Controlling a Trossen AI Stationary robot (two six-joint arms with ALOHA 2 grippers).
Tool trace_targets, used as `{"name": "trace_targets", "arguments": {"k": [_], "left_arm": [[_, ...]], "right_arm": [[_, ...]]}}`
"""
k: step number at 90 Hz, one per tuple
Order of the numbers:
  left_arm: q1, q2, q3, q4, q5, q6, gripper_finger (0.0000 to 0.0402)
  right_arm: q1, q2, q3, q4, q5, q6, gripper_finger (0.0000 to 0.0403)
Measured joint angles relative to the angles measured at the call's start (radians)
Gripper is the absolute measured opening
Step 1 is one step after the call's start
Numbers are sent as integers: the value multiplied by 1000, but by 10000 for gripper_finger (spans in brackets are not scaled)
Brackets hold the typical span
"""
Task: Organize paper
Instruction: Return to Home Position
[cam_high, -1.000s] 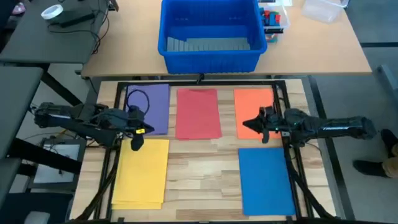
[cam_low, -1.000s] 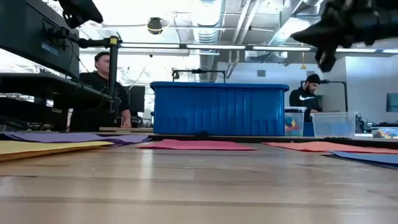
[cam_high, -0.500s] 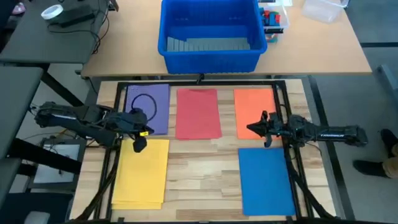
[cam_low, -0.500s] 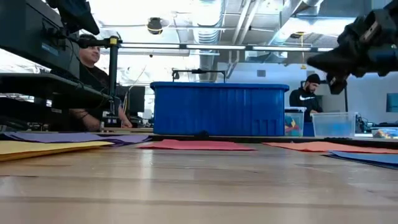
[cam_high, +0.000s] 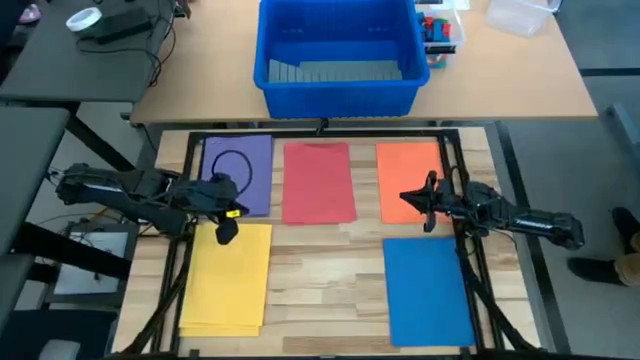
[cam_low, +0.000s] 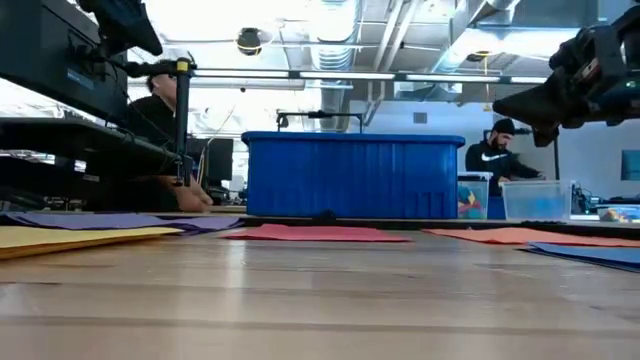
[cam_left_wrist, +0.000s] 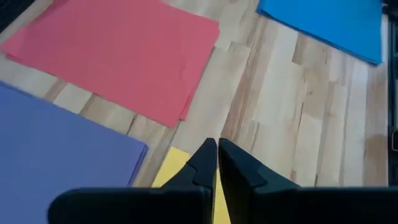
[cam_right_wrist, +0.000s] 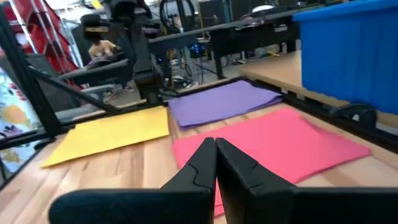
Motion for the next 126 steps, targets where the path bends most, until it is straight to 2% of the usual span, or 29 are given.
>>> {"name": "trace_targets", "arguments": {"k": [16, 34, 45, 59, 71, 83, 93, 107, 114, 126], "left_arm": [[0, -21, 0, 98, 0, 154, 1], [23, -74, -31, 89, 0, 279, 1], [23, -186, -167, 171, 37, 295, 1], [23, -397, -404, 361, 208, 295, 1], [23, -568, -620, 575, 287, 261, 1], [23, -710, -774, 688, 308, 250, 1], [26, -840, -865, 718, 303, 249, 1], [33, -838, -949, 927, 258, 353, 1], [33, -843, -951, 910, 253, 384, 1], [33, -843, -953, 875, 253, 333, 1]], "right_arm": [[-6, 4, 0, -1, -1, 0, 0], [-5, 4, -1, -1, -1, 0, 0], [-5, 4, -1, -2, -1, 0, 0], [-5, 4, -1, -2, -1, 0, 0], [-5, 4, -1, -3, 0, 0, 0], [-5, 4, -1, -3, 0, 0, 0], [-5, 4, -2, -3, 0, 0, 0], [-5, 6, -1, -1, 2, 0, 0], [-5, 6, -1, 3, 4, 0, 0], [-5, 5, -1, 8, 6, 0, 0]]}}
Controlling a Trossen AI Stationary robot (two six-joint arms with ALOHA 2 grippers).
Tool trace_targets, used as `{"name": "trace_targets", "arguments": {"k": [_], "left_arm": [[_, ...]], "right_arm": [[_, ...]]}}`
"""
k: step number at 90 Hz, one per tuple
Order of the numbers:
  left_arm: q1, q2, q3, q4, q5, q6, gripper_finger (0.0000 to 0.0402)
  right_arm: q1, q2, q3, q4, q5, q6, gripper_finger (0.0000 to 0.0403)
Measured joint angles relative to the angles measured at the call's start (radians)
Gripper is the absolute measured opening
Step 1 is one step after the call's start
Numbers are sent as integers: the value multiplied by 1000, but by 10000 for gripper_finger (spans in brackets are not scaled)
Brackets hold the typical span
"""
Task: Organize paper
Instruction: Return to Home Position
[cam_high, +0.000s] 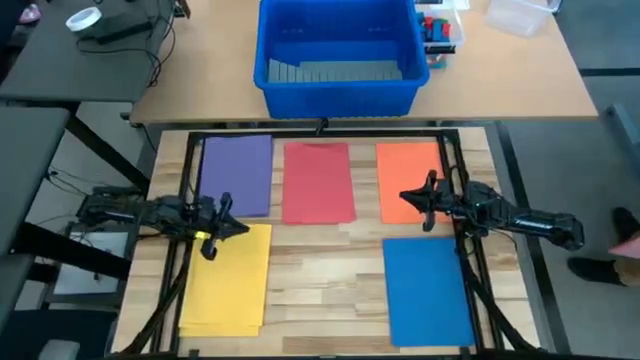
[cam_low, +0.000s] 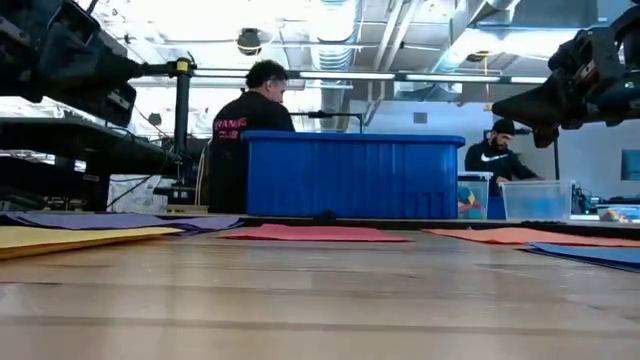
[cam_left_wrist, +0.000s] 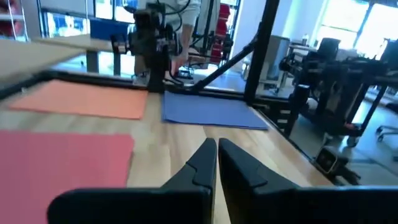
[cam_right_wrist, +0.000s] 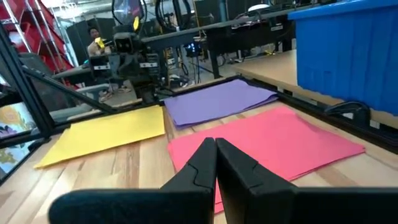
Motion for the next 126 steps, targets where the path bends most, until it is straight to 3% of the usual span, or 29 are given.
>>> {"name": "trace_targets", "arguments": {"k": [26, 126], "left_arm": [[2, 5, -2, -7, 1, 178, 1], [2, 14, -5, -7, 0, 118, 1]], "right_arm": [[0, 0, 0, 1, 0, 0, 0], [0, 0, 1, 0, -4, 0, 0]]}}
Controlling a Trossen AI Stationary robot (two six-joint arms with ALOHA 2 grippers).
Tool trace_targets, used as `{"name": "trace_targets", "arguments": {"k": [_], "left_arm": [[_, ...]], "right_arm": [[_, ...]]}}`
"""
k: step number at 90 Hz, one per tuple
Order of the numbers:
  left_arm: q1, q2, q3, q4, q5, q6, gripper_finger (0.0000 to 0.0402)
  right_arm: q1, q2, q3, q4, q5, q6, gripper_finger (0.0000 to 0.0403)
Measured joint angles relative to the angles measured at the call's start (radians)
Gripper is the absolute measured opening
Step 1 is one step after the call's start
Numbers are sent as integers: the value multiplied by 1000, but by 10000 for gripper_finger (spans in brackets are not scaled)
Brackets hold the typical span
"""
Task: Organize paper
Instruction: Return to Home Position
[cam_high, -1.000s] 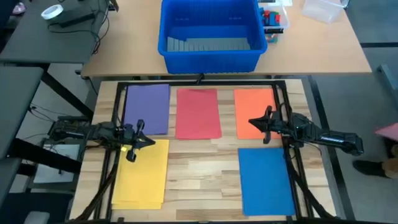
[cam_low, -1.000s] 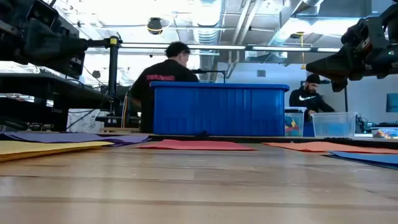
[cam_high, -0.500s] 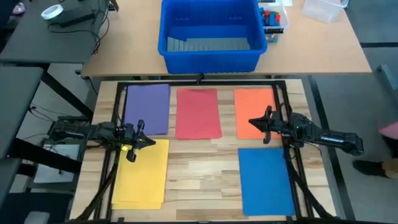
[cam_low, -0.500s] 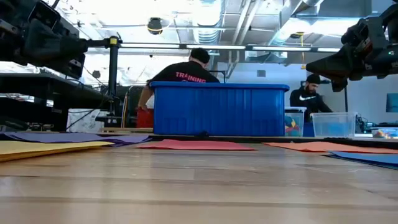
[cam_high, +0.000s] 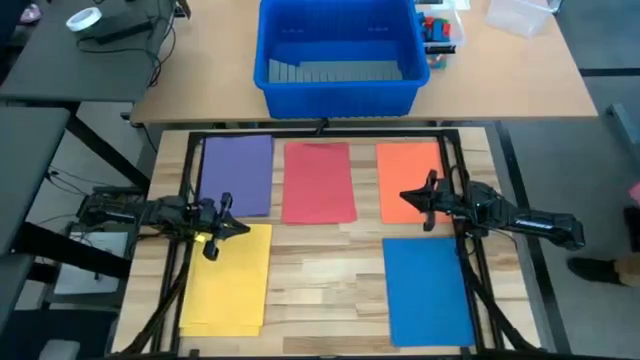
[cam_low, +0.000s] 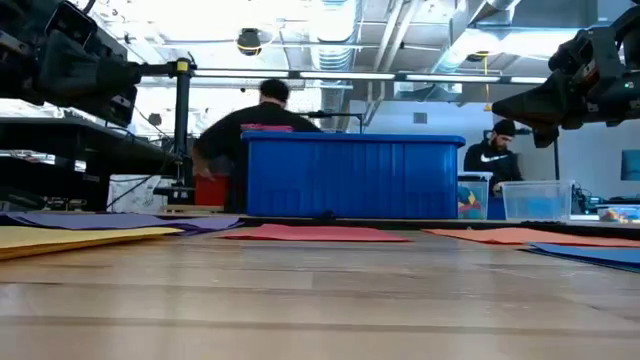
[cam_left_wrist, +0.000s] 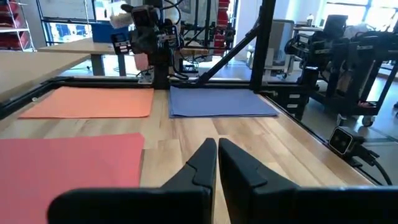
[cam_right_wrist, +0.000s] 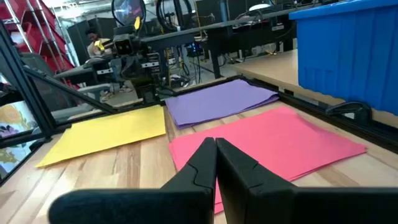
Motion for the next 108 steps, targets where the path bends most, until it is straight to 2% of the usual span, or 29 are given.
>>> {"name": "trace_targets", "arguments": {"k": [108], "left_arm": [[0, 0, 0, 0, 0, 0, 1]], "right_arm": [[0, 0, 0, -1, 0, 0, 0]]}}
